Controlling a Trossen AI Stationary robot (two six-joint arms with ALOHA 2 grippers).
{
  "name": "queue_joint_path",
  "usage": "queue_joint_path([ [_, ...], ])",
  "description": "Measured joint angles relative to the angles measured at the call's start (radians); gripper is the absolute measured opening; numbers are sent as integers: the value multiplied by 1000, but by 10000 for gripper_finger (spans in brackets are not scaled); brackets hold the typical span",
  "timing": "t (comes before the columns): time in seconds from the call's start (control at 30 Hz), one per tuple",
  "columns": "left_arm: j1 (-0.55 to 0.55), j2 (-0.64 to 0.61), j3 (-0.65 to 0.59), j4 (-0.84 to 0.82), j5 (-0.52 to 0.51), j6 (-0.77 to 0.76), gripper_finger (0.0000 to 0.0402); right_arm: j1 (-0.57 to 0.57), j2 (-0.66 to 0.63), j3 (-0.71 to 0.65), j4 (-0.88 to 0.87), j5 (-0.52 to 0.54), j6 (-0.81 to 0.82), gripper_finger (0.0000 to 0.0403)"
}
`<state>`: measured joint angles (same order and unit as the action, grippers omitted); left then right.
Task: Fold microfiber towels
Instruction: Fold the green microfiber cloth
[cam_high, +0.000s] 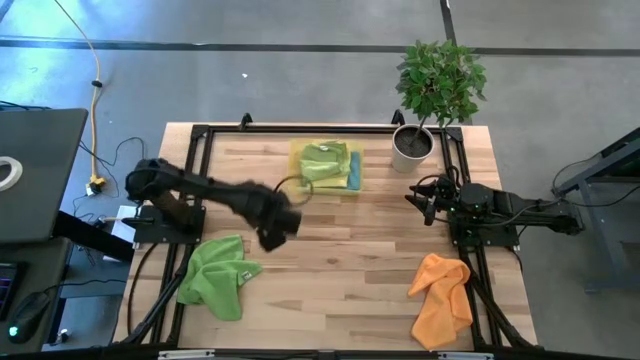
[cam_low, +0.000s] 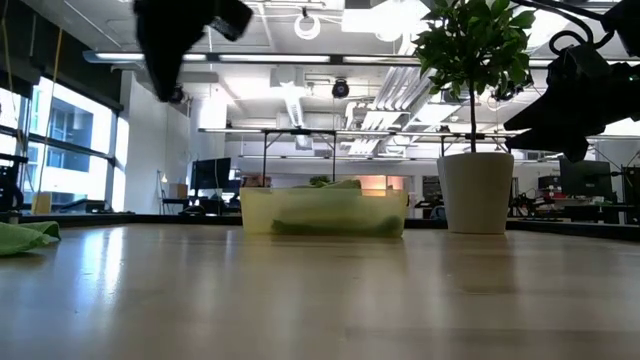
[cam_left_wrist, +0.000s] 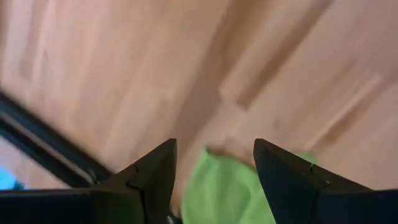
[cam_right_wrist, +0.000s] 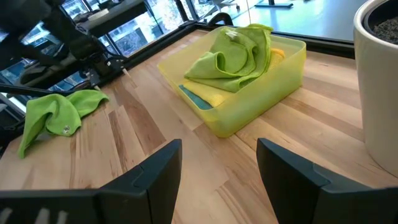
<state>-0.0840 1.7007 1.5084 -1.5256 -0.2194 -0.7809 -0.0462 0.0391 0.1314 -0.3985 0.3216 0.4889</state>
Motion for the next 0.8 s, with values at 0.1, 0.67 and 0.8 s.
queue_joint_path([
  [0.1, -91, -1, -44, -23, 46, -123, 203, 0, 0, 0, 0, 0, 0, 199],
  [0.67, -510, 22, -253, 183, 342, -968, 202, 0, 0, 0, 0, 0, 0, 199],
  [0.8, -566, 61, -253, 230, 348, -1074, 202, 0, 0, 0, 0, 0, 0, 199],
])
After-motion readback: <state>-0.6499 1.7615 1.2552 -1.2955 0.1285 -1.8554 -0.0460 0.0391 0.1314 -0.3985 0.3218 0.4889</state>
